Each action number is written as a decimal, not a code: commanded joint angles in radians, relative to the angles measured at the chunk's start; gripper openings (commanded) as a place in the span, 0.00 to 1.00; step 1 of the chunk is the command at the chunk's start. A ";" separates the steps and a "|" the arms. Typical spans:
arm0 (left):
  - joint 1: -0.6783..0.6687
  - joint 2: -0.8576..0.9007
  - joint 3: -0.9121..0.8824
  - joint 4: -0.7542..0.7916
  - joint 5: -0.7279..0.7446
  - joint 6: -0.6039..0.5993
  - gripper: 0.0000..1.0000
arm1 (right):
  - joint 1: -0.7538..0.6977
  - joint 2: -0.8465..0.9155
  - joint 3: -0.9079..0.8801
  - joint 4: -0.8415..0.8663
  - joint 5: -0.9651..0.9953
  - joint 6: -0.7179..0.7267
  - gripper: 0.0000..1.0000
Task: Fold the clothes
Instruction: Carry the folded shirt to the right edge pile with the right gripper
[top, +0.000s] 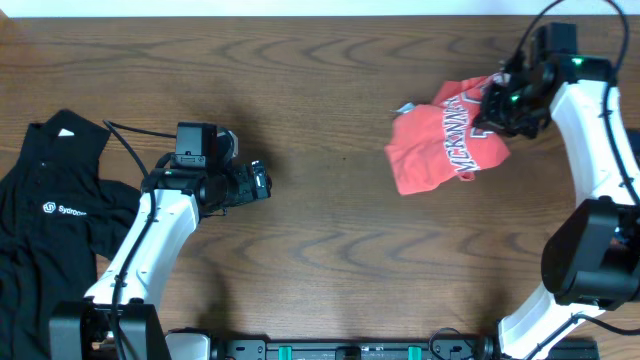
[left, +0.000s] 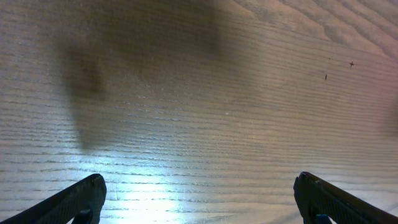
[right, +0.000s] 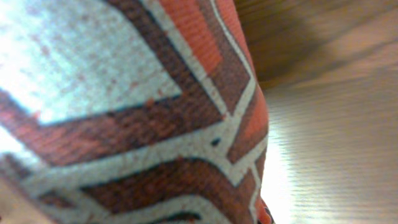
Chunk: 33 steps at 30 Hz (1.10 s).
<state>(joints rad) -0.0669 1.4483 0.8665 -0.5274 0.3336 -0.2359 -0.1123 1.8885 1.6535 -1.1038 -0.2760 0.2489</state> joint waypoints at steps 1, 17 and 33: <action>0.005 -0.004 0.013 -0.003 -0.002 -0.007 0.98 | -0.058 -0.024 0.072 -0.020 0.035 0.053 0.01; 0.005 -0.004 0.013 -0.003 -0.002 -0.014 0.98 | -0.244 -0.024 0.241 -0.060 0.063 0.109 0.01; 0.005 -0.004 0.013 -0.002 0.016 -0.013 0.98 | -0.540 -0.024 0.266 -0.057 0.053 0.115 0.01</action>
<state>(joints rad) -0.0669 1.4483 0.8665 -0.5274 0.3344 -0.2398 -0.6010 1.8885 1.8858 -1.1625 -0.2081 0.3641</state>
